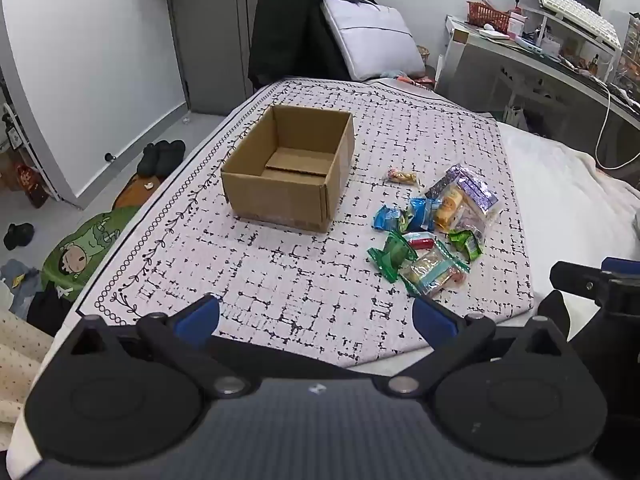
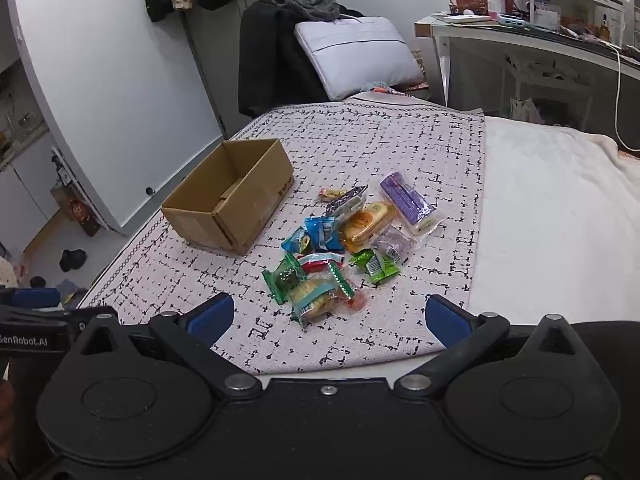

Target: Organize snacks

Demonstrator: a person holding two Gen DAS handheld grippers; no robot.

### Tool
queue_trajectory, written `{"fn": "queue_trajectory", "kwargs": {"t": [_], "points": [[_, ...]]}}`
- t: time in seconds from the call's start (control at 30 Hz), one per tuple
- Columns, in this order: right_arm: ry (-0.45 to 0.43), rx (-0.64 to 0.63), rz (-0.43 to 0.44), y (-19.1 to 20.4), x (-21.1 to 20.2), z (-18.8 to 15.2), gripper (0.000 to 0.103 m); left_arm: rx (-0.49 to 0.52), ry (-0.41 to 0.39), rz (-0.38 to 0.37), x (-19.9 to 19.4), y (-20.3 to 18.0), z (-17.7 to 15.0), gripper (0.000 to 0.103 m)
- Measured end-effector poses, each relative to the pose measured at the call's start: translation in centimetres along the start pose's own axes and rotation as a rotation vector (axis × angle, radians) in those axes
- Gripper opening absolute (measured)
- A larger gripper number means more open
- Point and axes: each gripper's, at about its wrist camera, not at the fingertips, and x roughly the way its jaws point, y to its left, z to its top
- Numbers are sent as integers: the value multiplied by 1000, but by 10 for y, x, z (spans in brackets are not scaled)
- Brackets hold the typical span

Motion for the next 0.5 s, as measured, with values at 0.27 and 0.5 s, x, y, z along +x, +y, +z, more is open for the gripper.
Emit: {"fn": "queue_trajectory", "kwargs": {"t": [0.27,0.5], "points": [[-45,21,-9,-2,-2,-4,103,33,31,5,0,-10,-4,102],[-62,34,-2,-10,-3,-4,103,47,37,-20,6,-10,-9,102]]}}
